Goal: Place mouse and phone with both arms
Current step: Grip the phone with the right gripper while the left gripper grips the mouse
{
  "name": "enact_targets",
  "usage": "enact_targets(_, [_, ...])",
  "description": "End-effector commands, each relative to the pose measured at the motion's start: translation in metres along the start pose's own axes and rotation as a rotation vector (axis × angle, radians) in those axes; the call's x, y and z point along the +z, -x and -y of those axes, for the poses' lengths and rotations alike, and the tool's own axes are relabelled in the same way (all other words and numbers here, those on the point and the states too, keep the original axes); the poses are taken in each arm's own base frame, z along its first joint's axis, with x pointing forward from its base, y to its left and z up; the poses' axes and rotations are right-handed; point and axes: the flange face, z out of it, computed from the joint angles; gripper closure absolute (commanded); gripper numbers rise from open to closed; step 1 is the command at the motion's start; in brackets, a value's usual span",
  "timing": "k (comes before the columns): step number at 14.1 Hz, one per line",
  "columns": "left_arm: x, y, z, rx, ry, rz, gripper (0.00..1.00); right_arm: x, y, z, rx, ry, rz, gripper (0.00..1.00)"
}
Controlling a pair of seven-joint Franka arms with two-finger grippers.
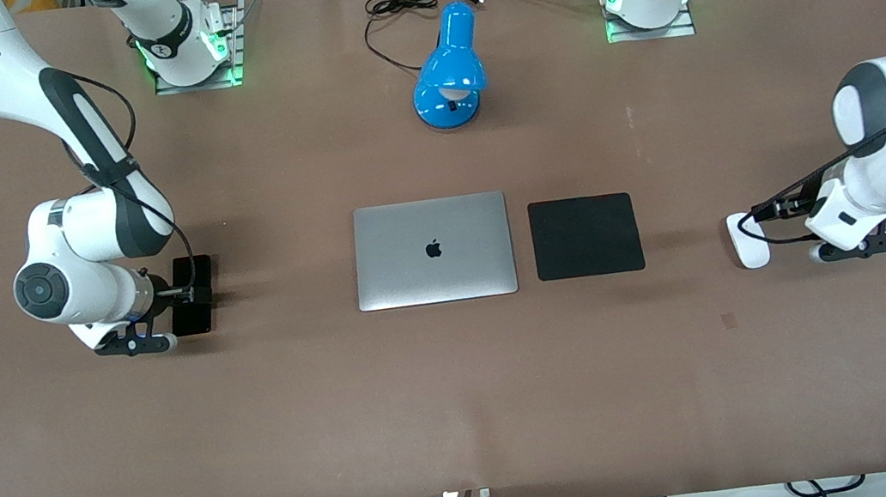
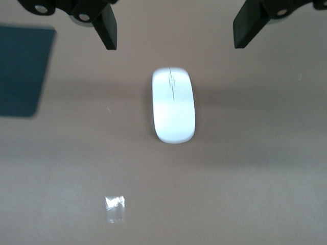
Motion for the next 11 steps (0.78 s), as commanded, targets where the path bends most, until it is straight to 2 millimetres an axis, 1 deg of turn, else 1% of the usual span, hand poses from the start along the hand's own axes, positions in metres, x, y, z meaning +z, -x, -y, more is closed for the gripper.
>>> enact_targets(1, [0.040,0.016,0.007,0.041,-0.001,-0.096,0.00,0.000,0.014,-0.004,0.022,-0.002,-0.005,0.00])
enact_targets(3, [0.074,0.016,0.006,0.041,0.000,-0.158,0.00,0.008,0.017,-0.004,0.022,-0.003,-0.012,0.00])
enact_targets(5, [0.102,0.014,0.003,0.044,0.001,-0.226,0.00,0.018,0.021,-0.009,0.030,-0.005,-0.024,0.00])
enact_targets(6, [0.111,0.013,0.003,0.044,0.001,-0.238,0.00,0.020,0.022,-0.009,0.028,-0.005,-0.026,0.00])
enact_targets(8, [0.119,0.017,0.003,0.045,0.002,-0.232,0.00,0.021,0.022,-0.009,0.030,-0.005,-0.026,0.00])
enact_targets(9, [0.118,0.017,0.003,0.046,0.001,-0.234,0.06,0.023,0.021,-0.010,0.031,-0.005,-0.024,0.00])
enact_targets(11, [0.121,0.018,0.002,0.046,0.002,-0.228,0.28,0.029,0.022,-0.009,0.030,-0.006,-0.029,0.00])
